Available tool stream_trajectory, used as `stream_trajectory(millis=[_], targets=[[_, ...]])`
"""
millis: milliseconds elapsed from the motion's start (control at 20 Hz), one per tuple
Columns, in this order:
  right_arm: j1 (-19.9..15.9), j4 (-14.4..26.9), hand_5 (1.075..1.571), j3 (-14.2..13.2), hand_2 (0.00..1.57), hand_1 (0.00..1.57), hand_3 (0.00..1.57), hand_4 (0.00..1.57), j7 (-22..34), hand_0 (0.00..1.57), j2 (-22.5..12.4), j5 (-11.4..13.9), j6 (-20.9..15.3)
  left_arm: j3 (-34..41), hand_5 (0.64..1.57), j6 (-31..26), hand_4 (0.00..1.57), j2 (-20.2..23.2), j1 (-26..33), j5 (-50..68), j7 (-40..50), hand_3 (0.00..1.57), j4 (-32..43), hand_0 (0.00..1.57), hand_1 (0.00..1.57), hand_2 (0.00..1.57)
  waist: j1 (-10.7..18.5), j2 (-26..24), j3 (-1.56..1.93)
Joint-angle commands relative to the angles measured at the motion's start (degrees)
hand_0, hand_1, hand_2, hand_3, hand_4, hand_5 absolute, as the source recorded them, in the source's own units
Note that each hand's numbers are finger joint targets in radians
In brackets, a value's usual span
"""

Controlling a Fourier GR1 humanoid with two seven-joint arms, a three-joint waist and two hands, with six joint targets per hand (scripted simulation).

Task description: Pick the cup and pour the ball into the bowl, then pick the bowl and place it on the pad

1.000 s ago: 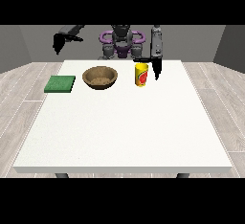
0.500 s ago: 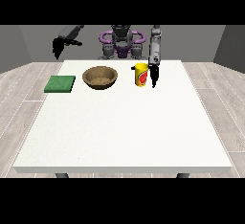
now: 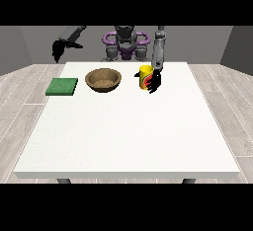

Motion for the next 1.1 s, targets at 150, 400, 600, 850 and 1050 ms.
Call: stream_trajectory(millis=[150,400,600,850,1050], targets=[[-1.6,-0.3,1.57,-3.3,0.0,0.0,0.0,0.0,2.0,0.0,-4.9,-3.1,3.2,-1.5,1.25,11.3,1.48,-2.0,3.2,-5.2,-4.2,1.57,2.4,1.32,1.32,1.57,-2.4,1.3,-0.34],[-0.3,7.6,1.569,-4.4,0.0,0.0,0.0,0.0,2.7,0.0,-4.5,-2.7,2.7,-7.8,1.277,12.1,1.49,-2.3,2.1,-8.8,7.1,1.57,1.4,1.31,1.31,1.57,2.3,-8.2,-0.29],[-0.2,8.1,1.569,-3.6,0.0,0.0,0.0,0.0,6.3,0.0,-4.9,-2.8,2.9,-9.4,1.329,14.7,1.57,11.0,-3.5,-15.8,17.7,1.57,1.6,1.41,1.41,1.57,2.7,-13.3,-0.14],[0.1,12.6,1.568,-3.6,0.0,0.0,0.0,0.0,2.3,0.0,-4.4,-1.6,3.6,-13.2,1.282,13.3,1.57,17.8,-13.6,-22.7,32.1,1.57,2.4,1.46,1.46,1.57,2.9,-13.6,-0.14],[-1.0,13.9,1.568,-4.0,0.0,0.0,0.0,0.0,4.9,0.0,-5.1,-2.3,3.6,-18.0,1.273,14.4,1.57,15.4,-14.5,-29.1,38.9,1.57,3.0,1.49,1.49,1.57,3.1,-15.3,-0.25]])
